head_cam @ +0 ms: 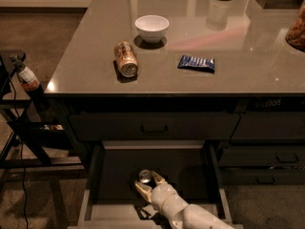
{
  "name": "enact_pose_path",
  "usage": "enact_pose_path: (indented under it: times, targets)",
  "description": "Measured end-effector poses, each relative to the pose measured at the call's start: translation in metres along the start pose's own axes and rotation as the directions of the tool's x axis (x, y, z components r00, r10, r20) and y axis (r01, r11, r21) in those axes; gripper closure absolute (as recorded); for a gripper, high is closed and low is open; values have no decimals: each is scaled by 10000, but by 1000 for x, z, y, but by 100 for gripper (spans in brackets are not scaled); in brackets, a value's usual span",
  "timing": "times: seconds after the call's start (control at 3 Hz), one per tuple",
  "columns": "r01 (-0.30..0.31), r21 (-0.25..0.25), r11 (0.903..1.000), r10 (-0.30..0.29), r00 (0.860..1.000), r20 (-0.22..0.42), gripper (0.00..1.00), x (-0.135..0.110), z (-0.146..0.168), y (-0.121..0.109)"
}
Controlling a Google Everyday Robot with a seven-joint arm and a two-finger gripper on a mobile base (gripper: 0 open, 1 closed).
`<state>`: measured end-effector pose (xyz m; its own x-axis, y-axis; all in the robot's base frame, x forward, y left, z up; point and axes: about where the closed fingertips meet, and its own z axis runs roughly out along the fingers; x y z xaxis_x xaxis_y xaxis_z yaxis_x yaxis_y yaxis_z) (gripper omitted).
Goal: Place redbull can into middle drawer
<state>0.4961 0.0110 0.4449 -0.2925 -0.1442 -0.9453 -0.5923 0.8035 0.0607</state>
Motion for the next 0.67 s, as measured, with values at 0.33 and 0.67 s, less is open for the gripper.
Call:
enact_pose_path:
  times: [0.33, 0.67]
  targets:
    - [0, -1, 10000, 0, 10000, 0, 0, 0, 0, 0]
    - [0, -1, 10000, 0, 10000, 0, 0, 0, 0, 0]
